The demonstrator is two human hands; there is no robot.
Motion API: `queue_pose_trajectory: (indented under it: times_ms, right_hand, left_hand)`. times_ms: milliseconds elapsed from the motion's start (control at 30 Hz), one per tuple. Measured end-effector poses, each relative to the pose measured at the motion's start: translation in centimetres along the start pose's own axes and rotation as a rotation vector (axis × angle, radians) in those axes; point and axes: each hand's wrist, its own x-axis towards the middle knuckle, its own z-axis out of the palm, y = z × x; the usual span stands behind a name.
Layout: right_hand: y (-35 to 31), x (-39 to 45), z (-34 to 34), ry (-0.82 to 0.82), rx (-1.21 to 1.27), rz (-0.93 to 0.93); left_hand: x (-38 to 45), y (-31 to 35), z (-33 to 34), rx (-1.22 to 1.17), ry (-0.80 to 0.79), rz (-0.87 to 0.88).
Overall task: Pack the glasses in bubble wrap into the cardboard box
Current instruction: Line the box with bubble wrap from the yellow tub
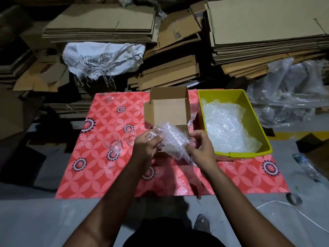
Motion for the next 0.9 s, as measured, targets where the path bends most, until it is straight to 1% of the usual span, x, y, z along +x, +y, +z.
queue_pose_trajectory:
  times_ms: [33, 100, 133, 200, 267, 367, 433, 500, 533, 633, 700, 767, 867, 900]
  right_hand:
    - [-0.2, -0.4, 0.6, -0.017, 0.082, -0.001]
    - [-0.4, -0.9, 1.7, -0.165, 0.229, 0.085]
    - [-0.6, -1.0, 2.3, -0.236, 0.215, 0.117]
    - [-0.5, -1.1, 3.2, -0.293, 0.150, 0.151]
    - [-0.6, -1.0, 3.3, -0.250, 0.200, 0.186]
    - [-0.4, -0.3, 1.3, -0.190, 0.418, 0.284]
    - [0.2, 0.5, -0.4, -0.127, 0.447, 0.325]
    - [0.4, 1.1, -2.0, -0.058, 0.368, 0.362]
    - [0.6, 1.4, -2.6, -0.028, 0.309, 0.360]
    - [1.3, 2.3, -3.7, 0.073, 0.117, 0.269]
    - [1.6, 2.4, -3.7, 0.066, -0.035, 0.205]
    - [1.6, 1.8, -3.3, 0.037, -0.269, 0.144]
    - [2.6, 0.5, -2.9, 0.077, -0.696, -0.041]
    - [3.1, 0.1, -2.7, 0.091, -0.770, -0.078]
  left_hand:
    - [0.0, 0.0, -0.2, -0.013, -0.017, -0.004]
    - [0.0, -0.1, -0.2, -0.027, -0.034, -0.009]
    - [0.0, -0.1, -0.1, -0.032, -0.034, -0.017]
    - [-0.2, 0.1, 0.1, -0.049, -0.079, -0.049]
    - [-0.1, 0.3, -0.3, -0.040, -0.113, -0.083]
    - [0.3, 1.6, -2.2, 0.053, -0.050, -0.083]
    - [0.7, 2.4, -3.8, 0.077, -0.045, -0.060]
    - [1.0, 3.2, -5.0, 0.166, -0.007, -0.061]
    - [1.4, 3.3, -5.7, 0.222, 0.042, -0.062]
    - [1.7, 3.1, -6.9, 0.296, 0.132, -0.022]
    - [1.5, 2.5, -7.4, 0.388, 0.149, 0.022]
    - [1.3, 1.2, -8.1, 0.488, 0.177, 0.057]
    - [0.3, -0.6, -8.9, 0.661, 0.347, 0.077]
    - [0.2, -1.2, -9.3, 0.696, 0.392, 0.065]
